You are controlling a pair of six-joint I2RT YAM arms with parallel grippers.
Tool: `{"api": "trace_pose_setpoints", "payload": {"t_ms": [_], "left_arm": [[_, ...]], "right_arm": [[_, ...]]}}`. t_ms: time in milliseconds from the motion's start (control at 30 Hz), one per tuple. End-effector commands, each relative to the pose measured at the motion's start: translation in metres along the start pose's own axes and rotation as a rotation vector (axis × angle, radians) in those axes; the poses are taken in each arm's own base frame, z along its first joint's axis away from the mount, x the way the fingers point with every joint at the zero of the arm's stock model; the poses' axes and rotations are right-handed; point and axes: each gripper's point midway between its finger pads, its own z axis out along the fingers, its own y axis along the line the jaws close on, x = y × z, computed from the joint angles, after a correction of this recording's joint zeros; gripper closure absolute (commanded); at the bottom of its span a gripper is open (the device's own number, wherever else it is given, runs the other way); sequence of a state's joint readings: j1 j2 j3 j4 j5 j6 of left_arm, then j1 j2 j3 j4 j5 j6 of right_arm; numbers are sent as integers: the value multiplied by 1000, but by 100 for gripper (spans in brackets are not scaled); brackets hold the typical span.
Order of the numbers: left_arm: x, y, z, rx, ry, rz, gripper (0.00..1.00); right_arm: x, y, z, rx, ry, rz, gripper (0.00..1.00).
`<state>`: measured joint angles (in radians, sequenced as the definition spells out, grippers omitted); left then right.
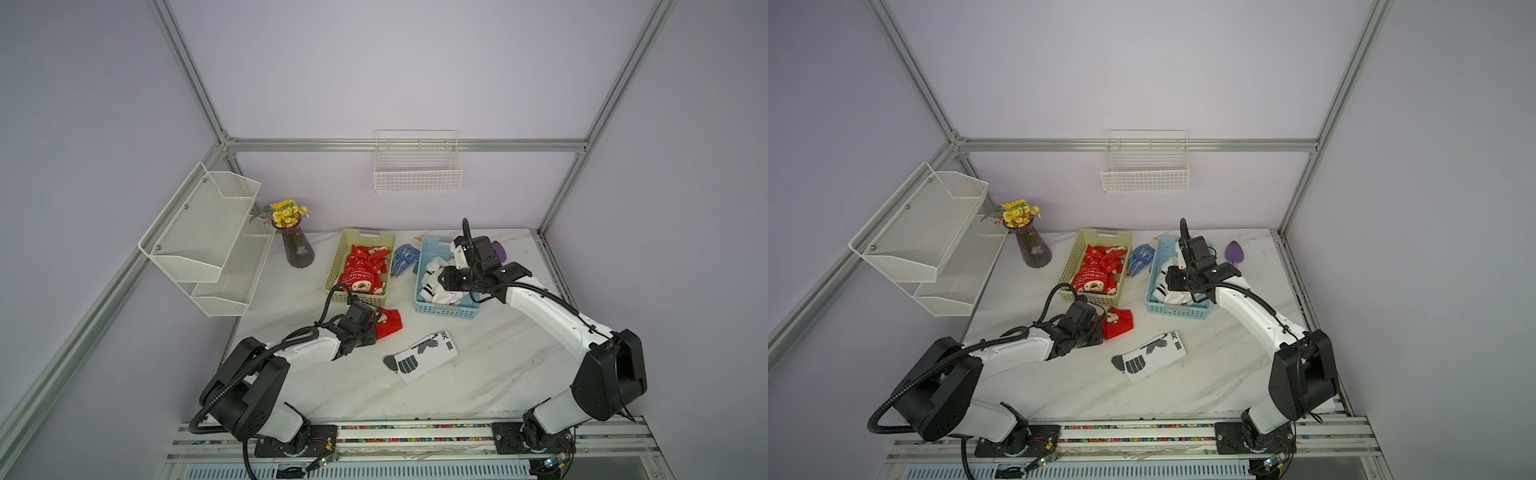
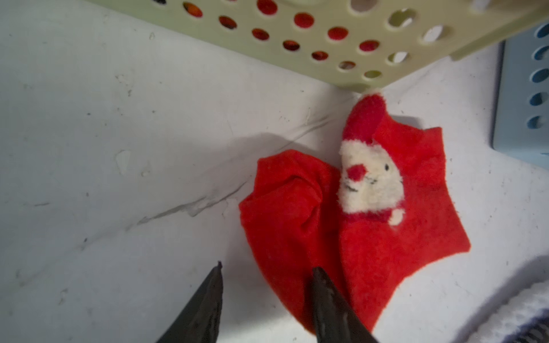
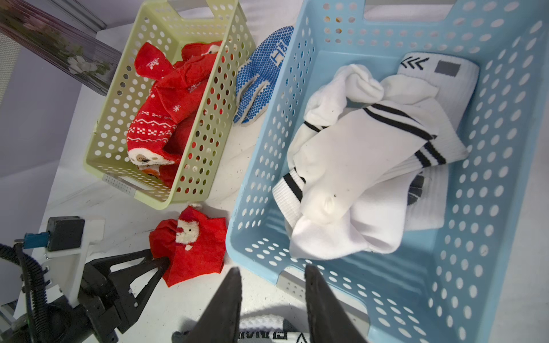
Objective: Sort the socks into the basket by color
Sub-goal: Pick up the sock at the center of the board.
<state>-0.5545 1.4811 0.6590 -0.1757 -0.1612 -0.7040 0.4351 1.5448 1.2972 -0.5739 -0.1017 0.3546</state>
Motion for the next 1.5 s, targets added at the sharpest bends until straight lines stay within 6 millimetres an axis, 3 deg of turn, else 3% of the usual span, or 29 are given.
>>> {"api": "trace_pose_setpoints", "payload": {"t_ms": [0,300,567,767,1233,1467], "left_arm": [[-32,-17,-2,61,-85,-28,54],[-39,-21,3,79,-95,-30,64],[-44,-26,3,93,-101,-21,87],[-44,-34,-6,136,-88,-5,98],[-44,-36,-65,197,-131,17,100],[-55,-40,-84,215,-162,20,99]], "right_arm": [[-5,3,-2,-1,-16,-8,61],[-6,5,1,-4,-11,-9,61],[-6,7,1,-6,-9,-12,61],[-6,9,1,-11,-10,-14,61],[-3,17,6,-35,-8,-12,61],[0,18,5,-40,-12,-11,61]]}}
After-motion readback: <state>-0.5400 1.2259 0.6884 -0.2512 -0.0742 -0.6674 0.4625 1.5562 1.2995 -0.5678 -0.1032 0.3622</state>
